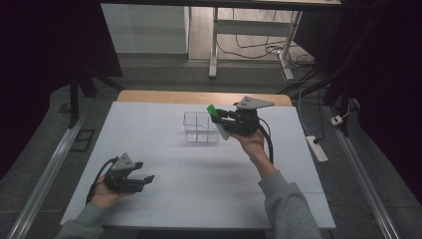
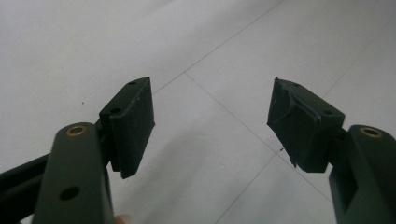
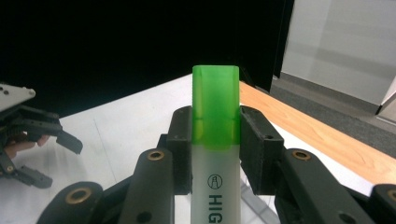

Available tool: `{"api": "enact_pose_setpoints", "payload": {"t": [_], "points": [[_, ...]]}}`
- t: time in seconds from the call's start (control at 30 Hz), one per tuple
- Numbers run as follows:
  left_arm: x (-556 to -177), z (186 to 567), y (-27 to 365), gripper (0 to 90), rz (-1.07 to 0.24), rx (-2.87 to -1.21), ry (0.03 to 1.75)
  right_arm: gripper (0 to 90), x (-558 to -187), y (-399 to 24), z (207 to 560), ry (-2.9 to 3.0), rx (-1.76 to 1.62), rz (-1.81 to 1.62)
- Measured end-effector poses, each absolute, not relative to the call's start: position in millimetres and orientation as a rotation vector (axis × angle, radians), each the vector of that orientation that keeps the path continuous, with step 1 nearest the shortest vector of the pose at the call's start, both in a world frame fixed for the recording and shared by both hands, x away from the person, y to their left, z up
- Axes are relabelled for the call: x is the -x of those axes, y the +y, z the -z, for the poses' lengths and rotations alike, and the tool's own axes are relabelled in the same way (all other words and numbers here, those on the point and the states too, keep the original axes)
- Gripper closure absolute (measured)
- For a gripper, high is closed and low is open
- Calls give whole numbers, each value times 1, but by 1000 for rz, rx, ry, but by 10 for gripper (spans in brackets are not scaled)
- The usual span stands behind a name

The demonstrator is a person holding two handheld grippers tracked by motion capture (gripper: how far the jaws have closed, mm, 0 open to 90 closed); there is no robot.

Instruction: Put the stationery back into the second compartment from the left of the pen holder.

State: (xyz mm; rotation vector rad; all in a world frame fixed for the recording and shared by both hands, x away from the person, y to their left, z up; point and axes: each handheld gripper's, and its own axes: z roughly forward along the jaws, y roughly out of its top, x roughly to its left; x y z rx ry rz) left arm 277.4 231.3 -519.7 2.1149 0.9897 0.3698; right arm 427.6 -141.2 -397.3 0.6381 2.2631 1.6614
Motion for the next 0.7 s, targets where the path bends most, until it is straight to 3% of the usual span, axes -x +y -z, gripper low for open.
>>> {"api": "enact_pose_setpoints", "payload": {"t": [0.7], "points": [[-277,519,233,309,-372,-2107,982,665,-446,-105,381,2238,-616,-1689]]}}
